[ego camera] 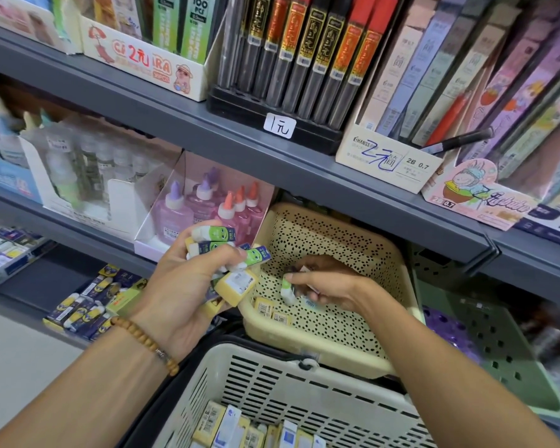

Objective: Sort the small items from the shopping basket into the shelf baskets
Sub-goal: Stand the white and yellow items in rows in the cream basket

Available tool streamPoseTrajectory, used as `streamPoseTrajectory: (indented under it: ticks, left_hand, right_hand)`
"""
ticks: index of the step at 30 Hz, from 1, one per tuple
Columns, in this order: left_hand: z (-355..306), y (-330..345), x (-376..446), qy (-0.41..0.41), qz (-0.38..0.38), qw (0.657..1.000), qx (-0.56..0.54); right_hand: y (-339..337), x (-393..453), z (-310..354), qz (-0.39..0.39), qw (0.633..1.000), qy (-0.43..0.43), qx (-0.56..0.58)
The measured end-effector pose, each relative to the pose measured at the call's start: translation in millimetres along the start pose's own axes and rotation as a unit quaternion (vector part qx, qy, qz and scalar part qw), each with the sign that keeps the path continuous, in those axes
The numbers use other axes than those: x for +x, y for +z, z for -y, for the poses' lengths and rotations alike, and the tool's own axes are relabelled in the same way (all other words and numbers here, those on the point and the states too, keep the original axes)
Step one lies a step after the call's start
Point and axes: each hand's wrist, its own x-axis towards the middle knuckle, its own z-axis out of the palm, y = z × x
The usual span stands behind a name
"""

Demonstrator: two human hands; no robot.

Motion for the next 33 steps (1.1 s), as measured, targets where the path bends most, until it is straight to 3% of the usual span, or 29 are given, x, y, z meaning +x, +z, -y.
streamPoseTrajectory:
  ticks: [5, 11, 16, 22, 28, 33]
  left_hand:
    - [-1, 1, 0, 0.000, -0.008, 1.000, -0.001]
    - [-1, 0, 0, 0.007, -0.011, 1.000, -0.003]
    - [1, 1, 0, 0.006, -0.014, 1.000, -0.002]
    - [0, 2, -1, 0.007, -0.014, 1.000, 0.004]
    - [-1, 3, -2, 0.006, -0.009, 1.000, 0.001]
    - [-2, 3, -3, 0.006, -0.012, 1.000, 0.007]
  right_hand:
    - [4, 2, 0, -0.036, 0.994, -0.001, -0.099]
    - [-5, -1, -3, -0.018, 0.999, 0.019, -0.027]
    - [-2, 0, -1, -0.048, 0.988, 0.005, -0.144]
    - [-9, -4, -9, -0.054, 0.996, 0.005, -0.070]
    - [-15, -9, -13, -0.101, 0.983, 0.020, -0.151]
    - [-6, -11, -7, -0.018, 0.991, 0.031, -0.127]
